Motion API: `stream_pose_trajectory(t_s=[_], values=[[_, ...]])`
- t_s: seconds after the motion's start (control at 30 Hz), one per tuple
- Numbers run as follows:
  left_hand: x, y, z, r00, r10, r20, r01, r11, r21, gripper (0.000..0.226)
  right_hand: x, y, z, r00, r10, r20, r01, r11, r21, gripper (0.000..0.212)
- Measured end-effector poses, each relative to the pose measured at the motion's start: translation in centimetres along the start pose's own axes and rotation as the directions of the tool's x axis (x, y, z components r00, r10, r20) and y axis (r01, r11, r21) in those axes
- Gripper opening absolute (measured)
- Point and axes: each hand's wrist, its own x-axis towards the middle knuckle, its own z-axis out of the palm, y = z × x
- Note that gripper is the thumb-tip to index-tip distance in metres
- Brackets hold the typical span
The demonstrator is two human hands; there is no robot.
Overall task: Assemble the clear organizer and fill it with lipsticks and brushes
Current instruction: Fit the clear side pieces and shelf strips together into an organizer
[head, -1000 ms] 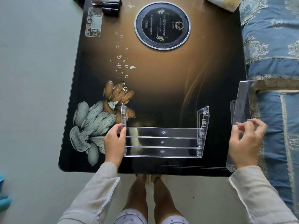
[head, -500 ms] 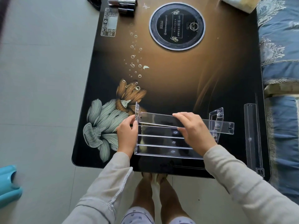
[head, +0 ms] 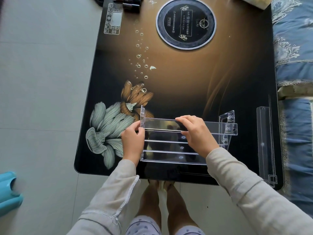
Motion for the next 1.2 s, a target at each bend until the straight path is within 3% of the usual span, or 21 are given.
stream_pose_trajectory(t_s=[0.47, 0.83, 0.9, 0.97, 1.03, 1.1, 1.2], values=[[0.1, -0.4, -0.2, 1.000, -0.021, 0.006, 0.022, 0.999, -0.042, 0.029, 0.3, 0.0, 0.8, 0.992, 0.071, 0.101, -0.075, 0.997, 0.032, 0.044], [0.3, 0.3, 1.2, 0.980, -0.058, -0.192, 0.062, 0.998, 0.010, 0.020, 0.0, -0.3, 0.8, 0.994, 0.074, 0.083, -0.077, 0.997, 0.032, 0.047], [0.4, 0.4, 1.6, 0.971, -0.078, -0.225, 0.082, 0.997, 0.009, 0.020, -0.5, -0.5, 0.5, 0.998, 0.051, 0.022, -0.051, 0.999, -0.004, 0.051], [0.3, 0.4, 1.9, 0.967, -0.081, -0.242, 0.085, 0.996, 0.004, 0.020, -1.8, -0.3, 0.4, 0.986, 0.110, -0.126, -0.109, 0.994, 0.014, 0.050], [0.2, 0.5, 2.1, 0.968, -0.056, -0.246, 0.061, 0.998, 0.010, 0.019, -3.8, 0.1, 0.2, 0.893, 0.291, -0.343, -0.263, 0.956, 0.128, 0.039], [0.2, 0.4, 2.2, 0.967, -0.038, -0.253, 0.043, 0.999, 0.015, 0.017, -5.4, 0.6, -0.2, 0.716, 0.505, -0.481, -0.407, 0.863, 0.299, 0.033], [0.3, 0.3, 2.2, 0.971, -0.031, -0.236, 0.041, 0.999, 0.035, 0.018, -6.0, 2.0, -0.9, 0.448, 0.771, -0.452, -0.557, 0.636, 0.533, 0.033]])
